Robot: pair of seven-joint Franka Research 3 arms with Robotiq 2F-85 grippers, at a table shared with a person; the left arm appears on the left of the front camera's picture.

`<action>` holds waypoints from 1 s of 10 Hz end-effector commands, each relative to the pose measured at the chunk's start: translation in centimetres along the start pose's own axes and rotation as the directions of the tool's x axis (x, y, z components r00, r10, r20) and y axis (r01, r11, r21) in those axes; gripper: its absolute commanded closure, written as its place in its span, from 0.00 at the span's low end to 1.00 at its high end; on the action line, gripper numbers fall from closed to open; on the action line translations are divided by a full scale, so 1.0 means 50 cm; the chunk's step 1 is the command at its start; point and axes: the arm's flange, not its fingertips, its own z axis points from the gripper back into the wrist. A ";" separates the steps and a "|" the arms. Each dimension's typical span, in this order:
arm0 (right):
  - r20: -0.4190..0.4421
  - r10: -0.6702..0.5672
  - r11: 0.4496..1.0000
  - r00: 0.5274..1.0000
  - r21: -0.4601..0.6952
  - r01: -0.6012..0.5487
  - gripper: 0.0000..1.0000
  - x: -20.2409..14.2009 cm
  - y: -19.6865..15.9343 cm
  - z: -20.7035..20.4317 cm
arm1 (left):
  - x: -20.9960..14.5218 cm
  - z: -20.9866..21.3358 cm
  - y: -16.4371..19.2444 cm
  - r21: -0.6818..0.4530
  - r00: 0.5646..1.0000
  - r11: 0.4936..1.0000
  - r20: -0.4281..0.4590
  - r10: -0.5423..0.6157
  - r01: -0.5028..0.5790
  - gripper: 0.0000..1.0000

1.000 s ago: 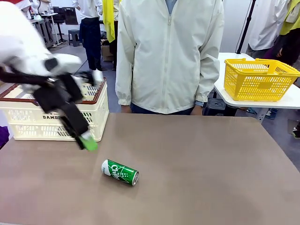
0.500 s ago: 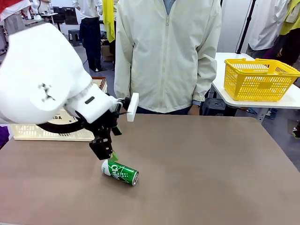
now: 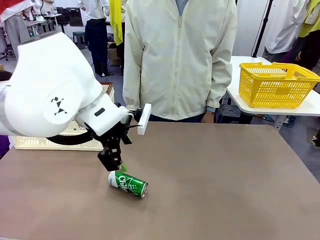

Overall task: Place the drinks into the Shopping basket.
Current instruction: Pick up one drink and place it into the Shopping basket.

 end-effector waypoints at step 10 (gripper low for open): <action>-0.005 0.000 1.000 1.000 0.004 0.000 0.00 -0.001 0.006 0.006 | -0.043 -0.327 -0.023 -0.122 0.961 0.989 -0.252 -0.115 0.086 0.00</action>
